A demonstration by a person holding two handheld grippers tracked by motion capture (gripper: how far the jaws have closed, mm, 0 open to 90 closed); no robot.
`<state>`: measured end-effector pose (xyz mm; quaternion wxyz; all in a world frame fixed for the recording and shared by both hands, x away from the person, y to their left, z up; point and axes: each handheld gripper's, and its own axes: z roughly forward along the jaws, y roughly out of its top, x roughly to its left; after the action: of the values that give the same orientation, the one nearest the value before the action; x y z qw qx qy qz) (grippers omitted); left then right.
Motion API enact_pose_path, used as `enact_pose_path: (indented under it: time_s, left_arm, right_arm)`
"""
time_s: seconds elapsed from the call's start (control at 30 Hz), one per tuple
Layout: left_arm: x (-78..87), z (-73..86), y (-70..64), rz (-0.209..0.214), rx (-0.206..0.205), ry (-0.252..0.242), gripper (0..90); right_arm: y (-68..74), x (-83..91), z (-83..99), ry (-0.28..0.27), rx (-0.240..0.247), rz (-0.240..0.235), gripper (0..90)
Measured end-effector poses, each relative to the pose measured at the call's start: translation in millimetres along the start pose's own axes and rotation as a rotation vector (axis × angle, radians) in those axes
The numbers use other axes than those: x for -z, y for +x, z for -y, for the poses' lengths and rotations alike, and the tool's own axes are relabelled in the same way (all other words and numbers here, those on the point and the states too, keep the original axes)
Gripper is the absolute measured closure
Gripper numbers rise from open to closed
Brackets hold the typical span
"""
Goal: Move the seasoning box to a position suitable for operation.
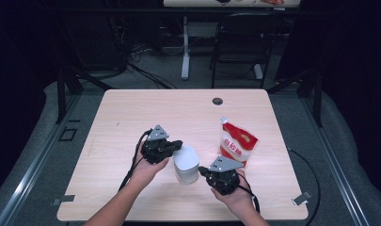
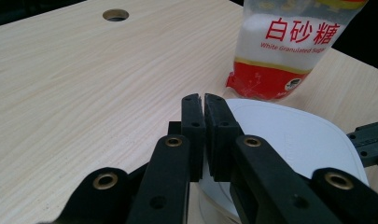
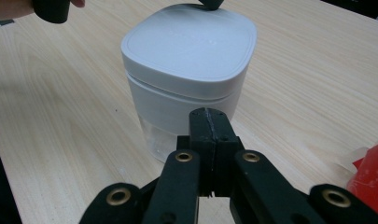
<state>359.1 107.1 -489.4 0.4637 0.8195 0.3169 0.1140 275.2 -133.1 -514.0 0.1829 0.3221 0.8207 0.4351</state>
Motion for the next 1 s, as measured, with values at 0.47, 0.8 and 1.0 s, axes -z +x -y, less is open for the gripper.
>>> enact_pose_path:
  time_s: [0.47, 0.8, 1.0]
  left_arm:
    - [0.0, 0.1, -0.3, -0.002, 0.0, 0.0, 87.3]
    - [0.3, 0.1, -1.9, -0.018, -0.003, 0.001, 87.3]
    - [4.0, -0.6, -0.4, -0.016, 0.012, 0.01, 84.5]
  right_arm:
    - [-0.4, -3.0, -2.1, -0.001, -0.007, -0.008, 90.0]
    - [0.9, -2.7, -5.4, -0.012, -0.013, -0.014, 90.0]
    - [1.4, -2.5, -8.1, -0.016, -0.006, -0.019, 90.0]
